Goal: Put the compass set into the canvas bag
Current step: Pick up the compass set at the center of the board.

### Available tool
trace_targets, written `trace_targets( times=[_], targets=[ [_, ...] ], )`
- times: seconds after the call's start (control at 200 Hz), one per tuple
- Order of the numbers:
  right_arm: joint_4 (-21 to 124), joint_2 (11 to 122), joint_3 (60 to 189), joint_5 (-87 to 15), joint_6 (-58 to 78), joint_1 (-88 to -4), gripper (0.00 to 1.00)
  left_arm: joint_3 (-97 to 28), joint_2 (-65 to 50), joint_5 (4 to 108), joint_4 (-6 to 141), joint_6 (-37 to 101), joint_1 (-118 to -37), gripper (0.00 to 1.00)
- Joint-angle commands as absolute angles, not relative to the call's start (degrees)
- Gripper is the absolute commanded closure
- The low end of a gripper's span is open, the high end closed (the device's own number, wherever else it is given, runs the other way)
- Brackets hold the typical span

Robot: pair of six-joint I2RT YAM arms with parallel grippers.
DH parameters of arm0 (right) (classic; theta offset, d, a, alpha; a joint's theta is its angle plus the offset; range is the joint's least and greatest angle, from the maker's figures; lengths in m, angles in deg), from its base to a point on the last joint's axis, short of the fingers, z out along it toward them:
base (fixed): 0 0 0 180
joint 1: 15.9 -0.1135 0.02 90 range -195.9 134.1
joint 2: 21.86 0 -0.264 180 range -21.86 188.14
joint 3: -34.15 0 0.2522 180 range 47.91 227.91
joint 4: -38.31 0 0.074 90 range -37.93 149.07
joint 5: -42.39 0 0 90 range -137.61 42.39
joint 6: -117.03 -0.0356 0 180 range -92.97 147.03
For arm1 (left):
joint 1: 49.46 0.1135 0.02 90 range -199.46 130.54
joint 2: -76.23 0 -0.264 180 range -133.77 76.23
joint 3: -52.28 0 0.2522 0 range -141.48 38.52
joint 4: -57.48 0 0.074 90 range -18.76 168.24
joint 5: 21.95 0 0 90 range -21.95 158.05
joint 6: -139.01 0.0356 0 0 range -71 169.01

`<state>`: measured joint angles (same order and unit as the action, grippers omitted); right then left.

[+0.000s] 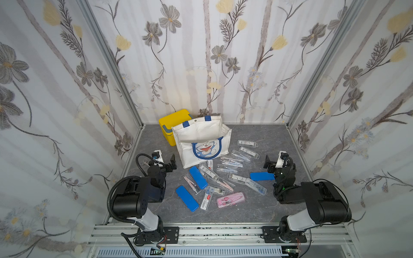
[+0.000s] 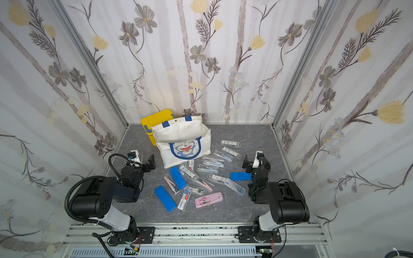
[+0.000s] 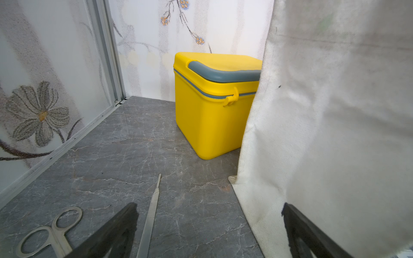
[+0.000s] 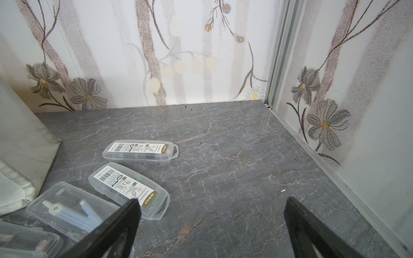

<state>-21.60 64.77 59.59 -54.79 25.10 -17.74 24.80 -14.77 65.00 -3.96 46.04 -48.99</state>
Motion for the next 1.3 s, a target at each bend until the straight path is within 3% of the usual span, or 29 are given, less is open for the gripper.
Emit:
trace_targets(
  times=[0.0,0.605,0.789,1.024,1.294],
  targets=[
    [-22.42,64.71,59.78,-54.20,25.15,-17.68,0.00,24.45,-14.63,64.87,-4.70,46.64,-49.03,0.00],
    [-22.52,64.47,59.68,-53.19,25.26,-17.66,0.01,24.52,-14.58,64.58,-4.70,46.68,-48.93,0.00],
    [-10.64,55.57,61.38,-51.95,26.05,-18.03,0.00,25.71,-10.42,66.23,-3.50,46.03,-48.93,0.00],
    [13.95,45.48,69.94,-51.69,18.57,-18.61,0.01,17.95,2.67,70.67,24.94,37.73,-49.10,0.00],
    [32.91,44.70,79.82,-55.30,14.53,-25.29,0.00,12.40,12.12,72.97,51.07,17.21,-51.75,0.00]
  ],
)
